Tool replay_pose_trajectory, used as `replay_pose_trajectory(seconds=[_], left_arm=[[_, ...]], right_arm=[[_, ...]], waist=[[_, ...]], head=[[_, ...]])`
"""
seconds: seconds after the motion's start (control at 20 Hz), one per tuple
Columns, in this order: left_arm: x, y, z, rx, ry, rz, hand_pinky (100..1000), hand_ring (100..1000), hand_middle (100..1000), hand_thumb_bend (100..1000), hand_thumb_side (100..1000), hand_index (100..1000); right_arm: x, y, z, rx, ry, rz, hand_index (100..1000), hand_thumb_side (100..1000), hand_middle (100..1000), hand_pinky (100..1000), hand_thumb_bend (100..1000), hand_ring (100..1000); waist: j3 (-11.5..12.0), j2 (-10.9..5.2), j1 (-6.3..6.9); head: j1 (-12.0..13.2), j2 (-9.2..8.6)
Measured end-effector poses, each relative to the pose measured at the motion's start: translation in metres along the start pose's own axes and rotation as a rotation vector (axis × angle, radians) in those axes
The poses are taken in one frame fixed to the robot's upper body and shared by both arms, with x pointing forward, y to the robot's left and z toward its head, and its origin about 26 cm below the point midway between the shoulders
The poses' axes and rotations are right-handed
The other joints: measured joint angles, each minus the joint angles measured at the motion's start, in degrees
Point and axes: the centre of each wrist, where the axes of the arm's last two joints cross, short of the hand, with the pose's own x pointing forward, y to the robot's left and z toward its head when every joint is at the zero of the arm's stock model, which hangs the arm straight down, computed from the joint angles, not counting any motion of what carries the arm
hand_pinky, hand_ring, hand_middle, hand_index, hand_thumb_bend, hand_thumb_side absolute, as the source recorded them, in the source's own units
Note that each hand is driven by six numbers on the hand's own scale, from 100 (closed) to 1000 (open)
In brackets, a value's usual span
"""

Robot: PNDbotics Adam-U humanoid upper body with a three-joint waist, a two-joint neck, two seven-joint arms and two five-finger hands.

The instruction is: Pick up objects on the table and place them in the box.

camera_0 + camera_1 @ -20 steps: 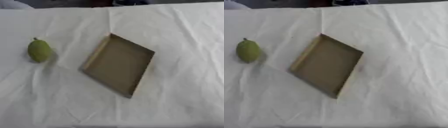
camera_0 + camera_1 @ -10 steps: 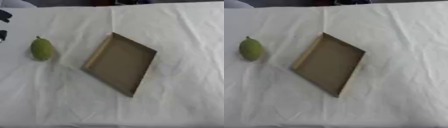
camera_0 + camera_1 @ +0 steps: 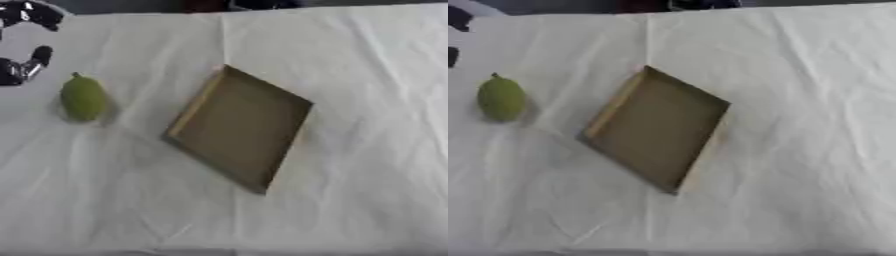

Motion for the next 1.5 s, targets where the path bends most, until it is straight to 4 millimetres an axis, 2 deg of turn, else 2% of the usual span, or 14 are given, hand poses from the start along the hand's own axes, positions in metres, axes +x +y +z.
replay_pose_trajectory(seconds=[0.1, 0.25, 0.3, 0.5, 0.55, 0.75, 0.9, 0.95, 1.1, 1.15, 1.25, 1.5], left_arm=[[-0.003, -0.006, 0.000, -0.032, 0.021, 0.008, 1000, 874, 867, 100, 464, 876], [-0.007, -0.015, -0.003, -0.070, 0.062, 0.028, 1000, 890, 875, 115, 554, 877], [-0.009, -0.019, -0.003, -0.084, 0.078, 0.039, 1000, 896, 883, 136, 619, 878], [-0.017, -0.031, 0.002, -0.132, 0.149, 0.069, 1000, 885, 886, 219, 713, 899], [-0.019, -0.033, 0.003, -0.143, 0.164, 0.069, 969, 869, 886, 261, 743, 902], [-0.022, -0.038, 0.005, -0.187, 0.205, 0.042, 900, 834, 896, 378, 716, 917], [-0.023, -0.041, 0.006, -0.225, 0.228, 0.008, 835, 825, 906, 422, 707, 934], [-0.024, -0.041, 0.006, -0.238, 0.237, -0.002, 794, 807, 907, 447, 690, 949], [-0.025, -0.040, 0.009, -0.266, 0.259, -0.051, 763, 793, 919, 507, 641, 978], [-0.026, -0.039, 0.009, -0.273, 0.265, -0.076, 729, 763, 912, 539, 613, 985], [-0.026, -0.038, 0.010, -0.284, 0.275, -0.130, 701, 734, 908, 572, 583, 993], [-0.028, -0.034, 0.010, -0.285, 0.302, -0.251, 652, 663, 906, 580, 572, 1000]], right_arm=[[0.000, 0.000, 0.000, 0.001, 0.001, 0.000, 747, 276, 617, 724, 100, 632], [0.000, 0.000, 0.000, 0.001, 0.003, 0.000, 747, 274, 617, 724, 100, 632], [0.000, 0.000, 0.000, 0.001, 0.003, 0.000, 747, 274, 617, 724, 100, 632], [0.000, 0.000, 0.000, 0.000, 0.004, 0.000, 747, 274, 617, 724, 100, 632], [0.000, 0.000, 0.000, -0.001, 0.004, 0.000, 747, 274, 617, 724, 100, 632], [0.000, 0.000, 0.000, -0.001, 0.005, 0.000, 747, 275, 617, 725, 100, 632], [0.000, 0.000, 0.000, -0.002, 0.006, 0.000, 747, 277, 617, 725, 100, 632], [0.000, 0.000, 0.001, -0.003, 0.007, 0.000, 747, 277, 616, 725, 100, 631], [0.000, 0.000, 0.002, -0.002, 0.012, -0.001, 746, 278, 616, 725, 100, 630], [-0.001, 0.000, 0.002, -0.002, 0.013, -0.001, 745, 278, 615, 725, 100, 630], [-0.001, 0.001, 0.003, -0.003, 0.015, -0.004, 744, 278, 615, 725, 100, 629], [-0.001, 0.001, 0.004, -0.003, 0.017, -0.004, 743, 279, 614, 725, 100, 629]], waist=[[-0.1, 0.00, 0.07], [0.0, 0.00, 0.08], [0.0, -0.01, 0.07], [0.1, -0.02, -0.05], [0.1, -0.02, -0.06], [0.2, -0.03, -0.08], [0.2, -0.04, -0.07], [0.2, -0.04, -0.07], [0.2, -0.04, -0.05], [0.2, -0.04, -0.04], [0.2, -0.04, -0.05], [0.1, -0.04, -0.07]], head=[[0.0, 0.01], [0.0, 0.04], [0.0, 0.04], [-0.1, 0.04], [-0.1, 0.04], [-0.1, 0.03], [0.0, 0.03], [0.0, 0.03], [0.0, 0.01], [0.0, 0.01], [0.0, 0.00], [0.1, -0.03]])
